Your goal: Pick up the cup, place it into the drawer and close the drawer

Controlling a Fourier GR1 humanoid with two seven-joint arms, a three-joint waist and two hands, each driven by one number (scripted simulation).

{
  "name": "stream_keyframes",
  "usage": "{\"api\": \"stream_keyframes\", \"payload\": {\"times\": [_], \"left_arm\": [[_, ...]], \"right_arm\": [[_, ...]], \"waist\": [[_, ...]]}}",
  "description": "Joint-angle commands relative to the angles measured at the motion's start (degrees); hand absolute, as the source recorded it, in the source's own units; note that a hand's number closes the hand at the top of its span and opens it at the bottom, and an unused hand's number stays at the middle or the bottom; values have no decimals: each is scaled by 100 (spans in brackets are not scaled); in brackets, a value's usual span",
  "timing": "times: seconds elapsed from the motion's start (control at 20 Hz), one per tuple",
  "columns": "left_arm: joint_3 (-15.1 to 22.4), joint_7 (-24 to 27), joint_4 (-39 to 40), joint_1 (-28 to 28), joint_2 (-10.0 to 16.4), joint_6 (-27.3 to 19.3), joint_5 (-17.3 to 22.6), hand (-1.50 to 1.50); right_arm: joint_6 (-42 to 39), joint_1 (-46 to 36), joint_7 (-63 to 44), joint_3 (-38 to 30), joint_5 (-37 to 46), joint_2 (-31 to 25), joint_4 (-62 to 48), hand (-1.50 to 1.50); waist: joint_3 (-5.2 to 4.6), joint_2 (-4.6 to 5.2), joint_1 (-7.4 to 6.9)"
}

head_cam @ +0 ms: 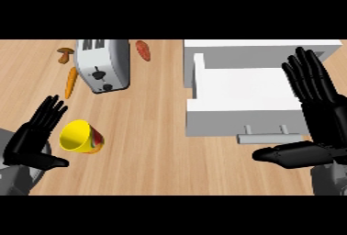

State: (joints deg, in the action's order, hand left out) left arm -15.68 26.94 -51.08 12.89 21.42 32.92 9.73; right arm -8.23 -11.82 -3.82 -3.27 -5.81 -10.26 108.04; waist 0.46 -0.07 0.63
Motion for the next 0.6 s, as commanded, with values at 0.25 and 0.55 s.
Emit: {"api": "stream_keyframes", "payload": {"times": [0.25,0.55], "left_arm": [[180,1673,2072,425,-41,-426,-970,-150],[124,2506,3369,1001,260,-431,-1206,-150]], "right_arm": [[0,-390,-172,-140,-34,-48,-327,-150],[-21,-334,-191,-149,-43,-67,-70,-150]], "waist": [[-60,48,15],[-73,72,123]]}}
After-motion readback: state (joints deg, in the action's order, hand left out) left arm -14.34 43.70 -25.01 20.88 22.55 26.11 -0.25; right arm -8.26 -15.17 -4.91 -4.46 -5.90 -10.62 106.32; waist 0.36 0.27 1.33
